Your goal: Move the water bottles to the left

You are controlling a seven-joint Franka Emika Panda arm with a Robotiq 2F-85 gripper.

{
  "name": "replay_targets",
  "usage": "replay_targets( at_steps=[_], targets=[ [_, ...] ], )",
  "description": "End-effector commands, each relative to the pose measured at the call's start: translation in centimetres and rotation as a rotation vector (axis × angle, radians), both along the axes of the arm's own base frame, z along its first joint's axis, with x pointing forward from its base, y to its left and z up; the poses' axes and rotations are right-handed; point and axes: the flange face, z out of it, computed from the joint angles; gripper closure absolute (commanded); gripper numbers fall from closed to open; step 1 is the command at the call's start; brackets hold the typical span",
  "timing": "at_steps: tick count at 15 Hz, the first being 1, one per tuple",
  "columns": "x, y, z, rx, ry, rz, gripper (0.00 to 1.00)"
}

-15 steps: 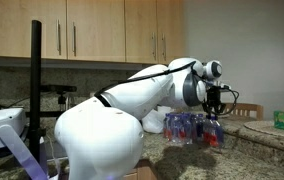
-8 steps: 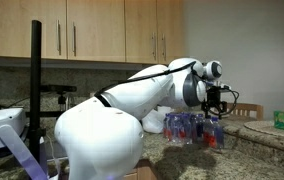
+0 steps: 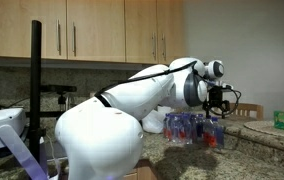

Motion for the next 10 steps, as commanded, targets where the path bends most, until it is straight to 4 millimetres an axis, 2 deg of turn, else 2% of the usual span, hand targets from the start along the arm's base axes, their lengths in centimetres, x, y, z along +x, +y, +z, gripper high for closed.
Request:
replay_targets(
  at_steps=[1,6,10],
  targets=[
    [-0.1,-1.9,1.4,0.005,-0.013,-0.049,0.0],
    [-0.9,-6.2,2.8,-0.009,0.016,-0.106,0.0],
    [-1.8,-11.5,3.8,-0.005,0.042,-0.164,0.0]
  ],
)
